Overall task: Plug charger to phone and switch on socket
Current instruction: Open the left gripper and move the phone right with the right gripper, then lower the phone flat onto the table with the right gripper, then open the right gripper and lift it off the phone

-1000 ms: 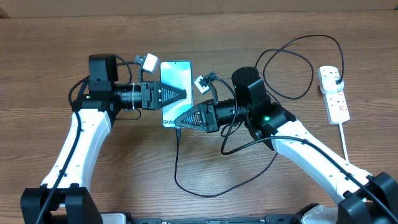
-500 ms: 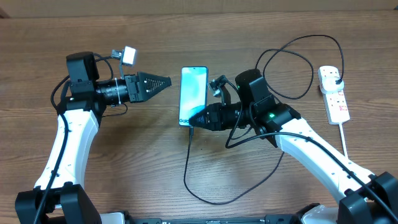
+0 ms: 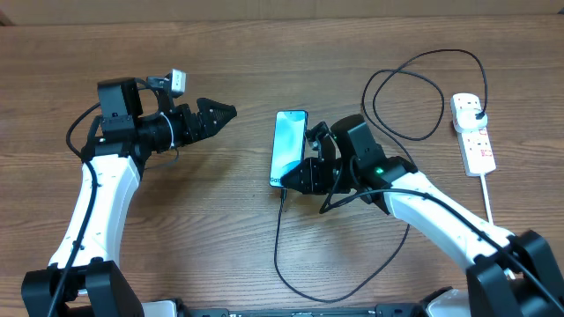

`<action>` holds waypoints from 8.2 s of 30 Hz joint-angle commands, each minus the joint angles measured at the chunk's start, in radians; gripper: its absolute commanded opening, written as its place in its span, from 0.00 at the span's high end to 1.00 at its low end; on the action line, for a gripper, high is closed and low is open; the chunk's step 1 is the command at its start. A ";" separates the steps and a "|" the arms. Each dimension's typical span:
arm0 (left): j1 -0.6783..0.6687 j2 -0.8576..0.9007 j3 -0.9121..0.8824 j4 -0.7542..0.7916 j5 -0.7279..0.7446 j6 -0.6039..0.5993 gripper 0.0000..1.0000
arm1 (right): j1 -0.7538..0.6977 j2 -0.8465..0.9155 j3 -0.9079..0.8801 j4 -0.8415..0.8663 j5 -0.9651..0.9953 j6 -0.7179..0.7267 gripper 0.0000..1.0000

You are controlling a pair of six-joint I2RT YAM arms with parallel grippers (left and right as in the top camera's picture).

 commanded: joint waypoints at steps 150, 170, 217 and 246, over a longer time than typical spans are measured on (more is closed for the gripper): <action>0.000 -0.015 0.003 -0.016 -0.540 0.000 0.00 | 0.006 0.243 -0.003 0.072 0.425 0.120 0.84; 0.000 -0.015 0.003 -0.016 -0.540 0.000 0.00 | 0.018 0.311 -0.003 0.212 0.490 0.150 0.96; 0.000 -0.015 0.003 -0.016 -0.540 0.000 0.01 | -0.002 0.287 -0.001 0.193 0.510 0.073 0.58; 0.000 -0.015 0.003 -0.016 -0.540 0.000 0.01 | -0.002 0.270 -0.001 0.163 0.517 0.073 0.16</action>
